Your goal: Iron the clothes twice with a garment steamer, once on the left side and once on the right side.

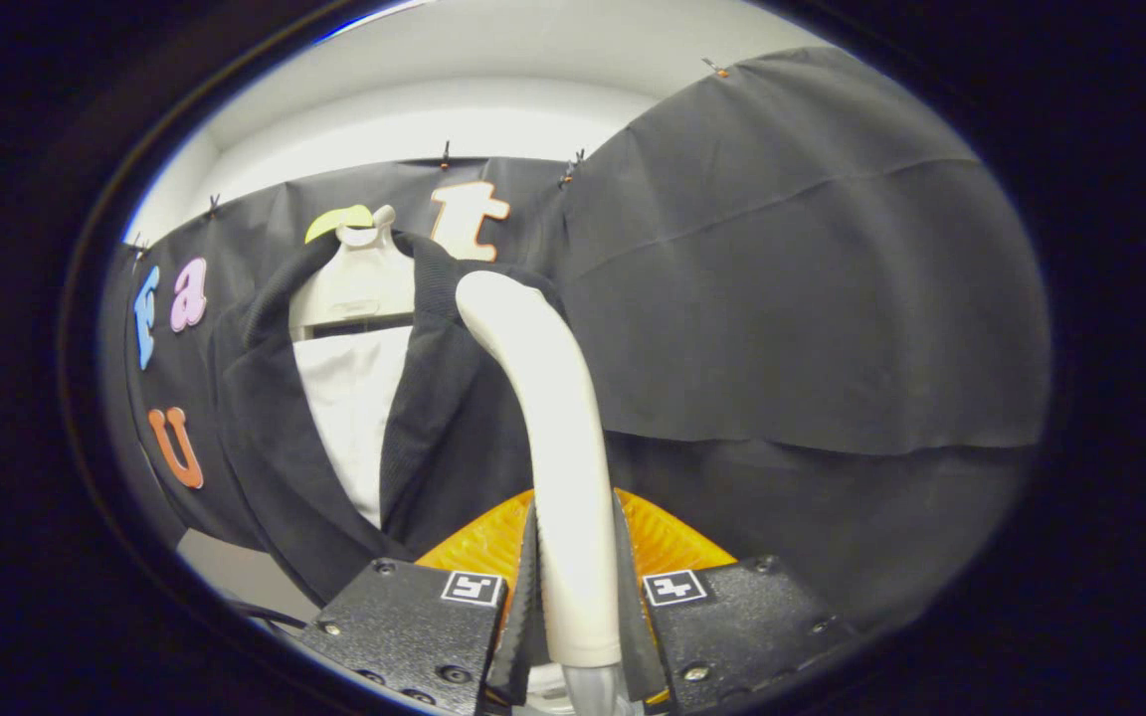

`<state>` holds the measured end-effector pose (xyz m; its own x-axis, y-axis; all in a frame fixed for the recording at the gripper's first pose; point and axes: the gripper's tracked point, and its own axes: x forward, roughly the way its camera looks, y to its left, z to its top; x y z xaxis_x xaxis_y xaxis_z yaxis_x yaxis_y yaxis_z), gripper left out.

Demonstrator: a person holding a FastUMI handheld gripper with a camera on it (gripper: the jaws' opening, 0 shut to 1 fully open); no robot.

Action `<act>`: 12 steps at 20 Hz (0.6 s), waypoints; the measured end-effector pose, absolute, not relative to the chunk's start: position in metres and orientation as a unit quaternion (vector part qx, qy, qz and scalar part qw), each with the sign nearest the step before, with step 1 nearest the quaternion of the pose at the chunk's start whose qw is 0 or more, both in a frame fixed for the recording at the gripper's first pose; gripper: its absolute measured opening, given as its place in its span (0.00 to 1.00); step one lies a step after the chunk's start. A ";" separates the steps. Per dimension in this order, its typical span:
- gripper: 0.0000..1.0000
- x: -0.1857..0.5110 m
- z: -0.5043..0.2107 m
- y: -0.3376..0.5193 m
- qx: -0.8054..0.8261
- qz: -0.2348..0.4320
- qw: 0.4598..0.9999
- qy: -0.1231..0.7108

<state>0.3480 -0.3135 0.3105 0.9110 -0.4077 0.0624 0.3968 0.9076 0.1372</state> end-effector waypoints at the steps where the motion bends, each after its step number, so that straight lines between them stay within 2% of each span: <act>1: 0.38 0.356 0.315 -0.311 0.051 -0.210 0.975 -0.047; 5: 0.38 0.374 0.308 -0.300 -0.009 -0.239 0.970 -0.044; 12: 0.38 0.384 0.272 -0.308 -0.009 -0.251 0.968 -0.015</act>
